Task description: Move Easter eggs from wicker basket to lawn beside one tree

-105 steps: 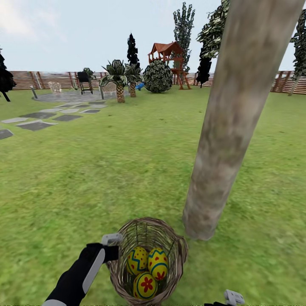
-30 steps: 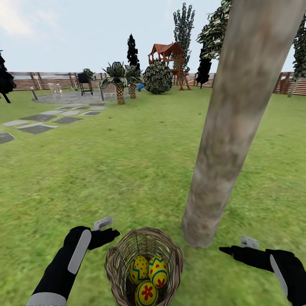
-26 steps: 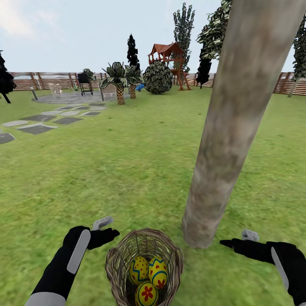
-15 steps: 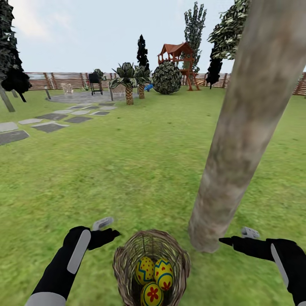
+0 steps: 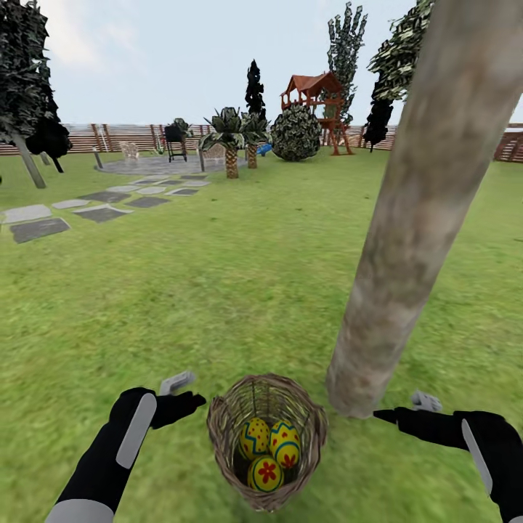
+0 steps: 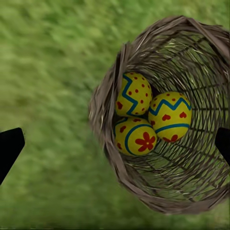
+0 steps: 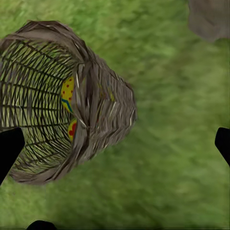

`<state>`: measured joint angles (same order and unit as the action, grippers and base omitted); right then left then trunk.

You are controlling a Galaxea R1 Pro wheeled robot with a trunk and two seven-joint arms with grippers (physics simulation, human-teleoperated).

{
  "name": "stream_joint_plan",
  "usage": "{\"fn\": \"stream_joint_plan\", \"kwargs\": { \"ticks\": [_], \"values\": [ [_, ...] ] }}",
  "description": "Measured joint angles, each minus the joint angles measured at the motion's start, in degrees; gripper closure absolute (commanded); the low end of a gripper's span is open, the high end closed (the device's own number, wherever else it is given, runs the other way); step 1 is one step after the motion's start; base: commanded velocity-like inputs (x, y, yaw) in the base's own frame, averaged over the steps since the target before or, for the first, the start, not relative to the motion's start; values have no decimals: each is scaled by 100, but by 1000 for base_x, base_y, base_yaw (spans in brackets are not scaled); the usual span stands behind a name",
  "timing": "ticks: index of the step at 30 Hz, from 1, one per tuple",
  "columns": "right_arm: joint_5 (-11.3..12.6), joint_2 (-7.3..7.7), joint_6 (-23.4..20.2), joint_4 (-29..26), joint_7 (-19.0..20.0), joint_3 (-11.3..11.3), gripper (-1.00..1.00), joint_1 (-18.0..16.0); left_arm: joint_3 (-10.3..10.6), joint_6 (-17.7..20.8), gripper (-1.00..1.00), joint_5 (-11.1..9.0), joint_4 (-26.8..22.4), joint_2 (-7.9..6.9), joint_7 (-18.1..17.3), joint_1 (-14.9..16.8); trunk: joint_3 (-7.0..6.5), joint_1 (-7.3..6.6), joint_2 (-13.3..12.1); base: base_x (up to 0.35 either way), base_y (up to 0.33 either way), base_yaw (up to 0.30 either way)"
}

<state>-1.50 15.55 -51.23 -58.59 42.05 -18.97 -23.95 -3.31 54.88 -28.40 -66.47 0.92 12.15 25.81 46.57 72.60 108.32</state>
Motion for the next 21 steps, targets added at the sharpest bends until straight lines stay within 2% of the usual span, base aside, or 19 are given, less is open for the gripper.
{"fn": "stream_joint_plan", "kwargs": {
  "ticks": [6, 11, 17, 21],
  "values": [
    [-1, -56, 8, 2, -1, 1, -100, -2, -1, 0, -100, -1, -9, -1, 1, -1, 0, -3, 0, -46, 0, 102],
    [-11, -75, 17, 2, -6, 3, -100, -3, -5, 0, -100, -9, -4, -2, 0, -2, 0, -3, 0, -3, 0, 275],
    [-48, -236, 23, -1, -23, 6, -100, -3, -9, 0, -100, -10, -4, -1, 0, -2, 0, -3, 0, 0, 0, 293],
    [-58, -291, 28, -33, -30, 36, -100, -2, -5, -6, -100, -10, 3, -2, 0, -2, 0, -3, 0, 0, 0, 295]
  ]
}}
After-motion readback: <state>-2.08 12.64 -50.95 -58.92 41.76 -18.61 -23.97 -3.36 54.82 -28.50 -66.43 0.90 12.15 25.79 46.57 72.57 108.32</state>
